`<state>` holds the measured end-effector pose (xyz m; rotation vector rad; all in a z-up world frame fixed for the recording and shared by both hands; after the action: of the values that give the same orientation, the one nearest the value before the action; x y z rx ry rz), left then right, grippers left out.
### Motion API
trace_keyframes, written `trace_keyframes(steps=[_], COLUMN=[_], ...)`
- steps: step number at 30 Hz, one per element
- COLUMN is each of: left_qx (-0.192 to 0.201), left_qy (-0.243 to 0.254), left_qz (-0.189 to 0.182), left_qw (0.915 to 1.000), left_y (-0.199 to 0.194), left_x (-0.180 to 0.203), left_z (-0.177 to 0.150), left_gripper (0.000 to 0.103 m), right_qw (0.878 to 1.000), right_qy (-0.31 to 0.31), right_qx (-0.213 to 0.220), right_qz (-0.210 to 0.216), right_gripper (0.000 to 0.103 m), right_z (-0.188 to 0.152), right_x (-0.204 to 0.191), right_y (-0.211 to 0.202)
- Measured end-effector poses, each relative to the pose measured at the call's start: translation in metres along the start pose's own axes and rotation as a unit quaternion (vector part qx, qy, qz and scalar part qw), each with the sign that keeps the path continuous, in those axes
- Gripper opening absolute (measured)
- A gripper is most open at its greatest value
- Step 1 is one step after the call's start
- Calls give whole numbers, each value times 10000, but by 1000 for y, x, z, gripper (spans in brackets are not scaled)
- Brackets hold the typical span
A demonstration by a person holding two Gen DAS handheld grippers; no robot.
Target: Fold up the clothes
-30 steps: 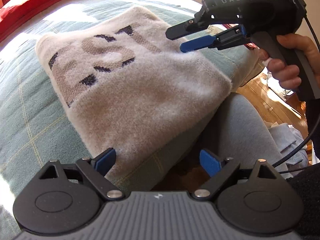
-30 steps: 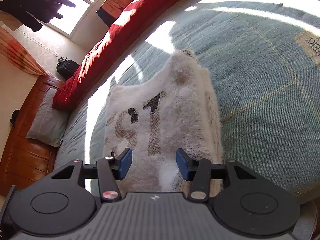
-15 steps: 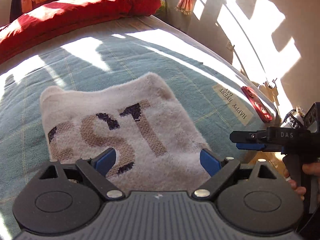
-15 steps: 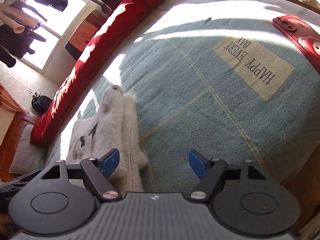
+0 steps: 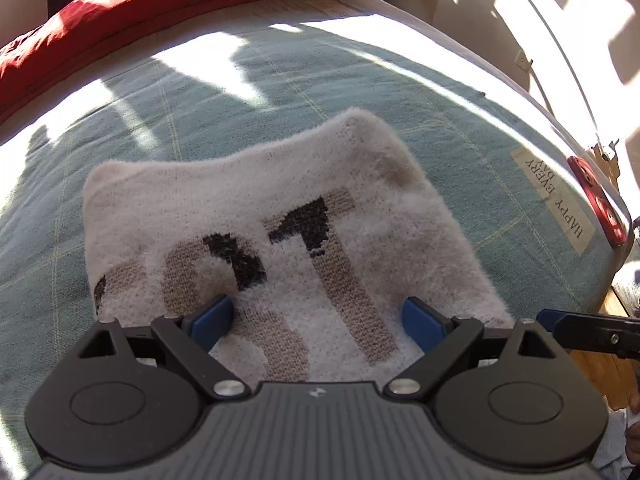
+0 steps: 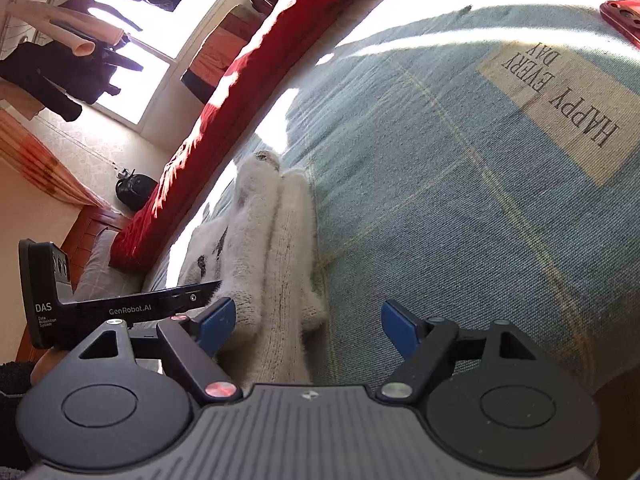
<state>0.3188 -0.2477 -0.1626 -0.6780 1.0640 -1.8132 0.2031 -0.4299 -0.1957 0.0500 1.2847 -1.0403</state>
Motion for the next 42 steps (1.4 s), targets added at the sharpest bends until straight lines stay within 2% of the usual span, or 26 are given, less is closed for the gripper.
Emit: trace_keyframes(steps=[5, 7, 9, 12, 14, 16, 18, 20, 25, 26, 28, 30, 33, 34, 35, 39, 42], left_qx=[-57, 48, 225, 327, 212, -111, -350, -498, -612, -658, -786, -976, -1197, -1196, -1185, -1019, -813], left_qy=[44, 179, 411, 685, 708, 589, 502, 559, 479, 414, 240, 262, 610, 608, 539, 427, 552], left_qz=[73, 106, -112, -687, -1180, -1579, -1688, -1595, -1570, -1666, -2085, -2327, -1887, -1846, -1882, -2066, -1907], left_qw=[9999, 9998, 9988, 9947, 9903, 9856, 9837, 9844, 9845, 9830, 9746, 9673, 9728, 9736, 9735, 9722, 9767], left_y=[-3, -10, -19, -25, -21, -9, 8, 26, 40, 37, 33, 35, 56, 58, 58, 43, 24], left_x=[4, 12, 29, 64, 87, 102, 108, 108, 109, 112, 124, 137, 138, 136, 135, 134, 128], left_z=[2, 11, 25, 47, 59, 64, 67, 65, 67, 69, 71, 68, 59, 60, 62, 73, 76], left_gripper=[92, 89, 89, 89, 89, 89, 89, 89, 89, 89, 89, 90, 89, 87, 83, 84, 84], right_qw=[9988, 9982, 9970, 9968, 9963, 9960, 9958, 9955, 9952, 9952, 9952, 9953, 9955, 9956, 9958, 9963, 9946], right_qy=[108, 182, 278, 365, 425, 453, 480, 503, 489, 487, 472, 454, 399, 390, 389, 405, 379], right_qx=[-275, -327, -396, -454, -443, -430, -410, -386, -334, -321, -306, -300, -293, -291, -284, -205, -285], right_qz=[401, 474, 597, 556, 593, 635, 668, 702, 778, 789, 804, 806, 803, 799, 783, 735, 921], right_gripper=[85, 85, 86, 87, 87, 87, 87, 87, 88, 88, 89, 89, 89, 89, 89, 89, 89], right_z=[-10, -13, -17, -22, -22, -21, -21, -21, -23, -23, -23, -23, -23, -23, -23, -20, -17], right_x=[-1, 1, 3, 9, 12, 13, 15, 16, 17, 17, 17, 15, 12, 12, 12, 12, 4], right_y=[13, 16, 20, 27, 28, 28, 27, 27, 27, 27, 27, 26, 23, 23, 22, 17, 17])
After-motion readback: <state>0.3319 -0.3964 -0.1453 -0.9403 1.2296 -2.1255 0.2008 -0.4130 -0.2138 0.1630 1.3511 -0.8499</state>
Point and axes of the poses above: each gripper's, at about its wrist camera, not at the fingertips, and y roughly the way its jaws point, x to its right, z to its top, the point moved 9 cm from there along y, roughly the way its jaws point, and after that the axes turned 4 degrees about y, right-handed, at the moved point
